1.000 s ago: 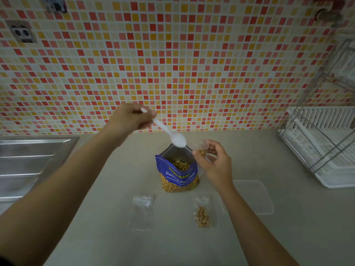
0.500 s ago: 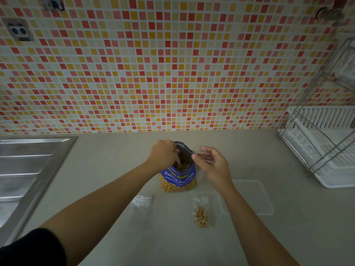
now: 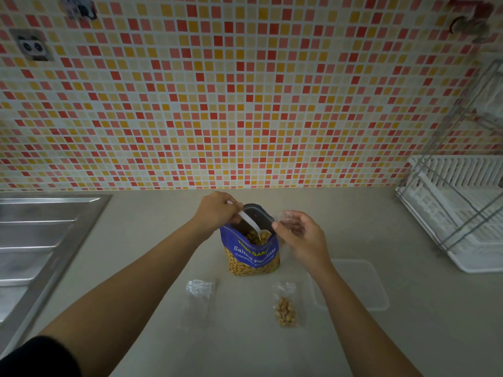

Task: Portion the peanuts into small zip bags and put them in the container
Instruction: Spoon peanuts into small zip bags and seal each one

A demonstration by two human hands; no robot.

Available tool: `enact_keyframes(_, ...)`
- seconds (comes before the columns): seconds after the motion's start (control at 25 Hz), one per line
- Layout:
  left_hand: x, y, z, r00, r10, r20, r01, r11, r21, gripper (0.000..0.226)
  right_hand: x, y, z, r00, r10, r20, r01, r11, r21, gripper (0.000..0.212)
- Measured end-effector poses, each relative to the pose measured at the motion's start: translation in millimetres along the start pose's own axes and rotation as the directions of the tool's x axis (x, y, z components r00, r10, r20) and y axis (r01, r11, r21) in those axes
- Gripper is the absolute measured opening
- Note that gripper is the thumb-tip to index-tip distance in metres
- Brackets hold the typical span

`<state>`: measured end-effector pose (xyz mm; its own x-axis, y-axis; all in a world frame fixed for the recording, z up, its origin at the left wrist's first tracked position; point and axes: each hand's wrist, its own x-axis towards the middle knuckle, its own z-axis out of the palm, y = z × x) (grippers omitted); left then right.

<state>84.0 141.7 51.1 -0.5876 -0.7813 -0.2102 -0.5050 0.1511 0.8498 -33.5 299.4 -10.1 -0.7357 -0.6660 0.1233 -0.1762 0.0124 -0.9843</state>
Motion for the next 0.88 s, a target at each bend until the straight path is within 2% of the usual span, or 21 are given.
enact_keyframes(0.4, 3.9, -21.6, -32.8, 0.986, -0.163, 0.037, 0.166, 0.938, -0.304, 0.02, -8.6, -11.1, 1.4, 0.999, -0.031, 0.007, 0.032, 0.993, -0.11, 0.039)
enact_keyframes(0.56, 6.0, -22.6, -43.3, 0.986, -0.168, -0.001, 0.158, 0.928, -0.338, 0.019, -11.7, -16.4, 6.8, 0.995, -0.103, -0.005, 0.098, 0.96, -0.261, 0.042)
enact_keyframes(0.72, 10.0, -9.1, -58.4, 0.986, -0.161, -0.034, 0.138, 0.921, -0.364, 0.017, -11.0, -19.9, 14.0, 0.986, -0.167, 0.024, 0.159, 0.868, -0.471, 0.051)
enact_keyframes(0.88, 10.9, 12.1, -68.7, 0.996, -0.09, -0.026, 0.075, 0.931, -0.358, 0.014, -10.3, -23.9, 18.4, 0.976, -0.215, 0.029, 0.196, 0.818, -0.541, 0.043)
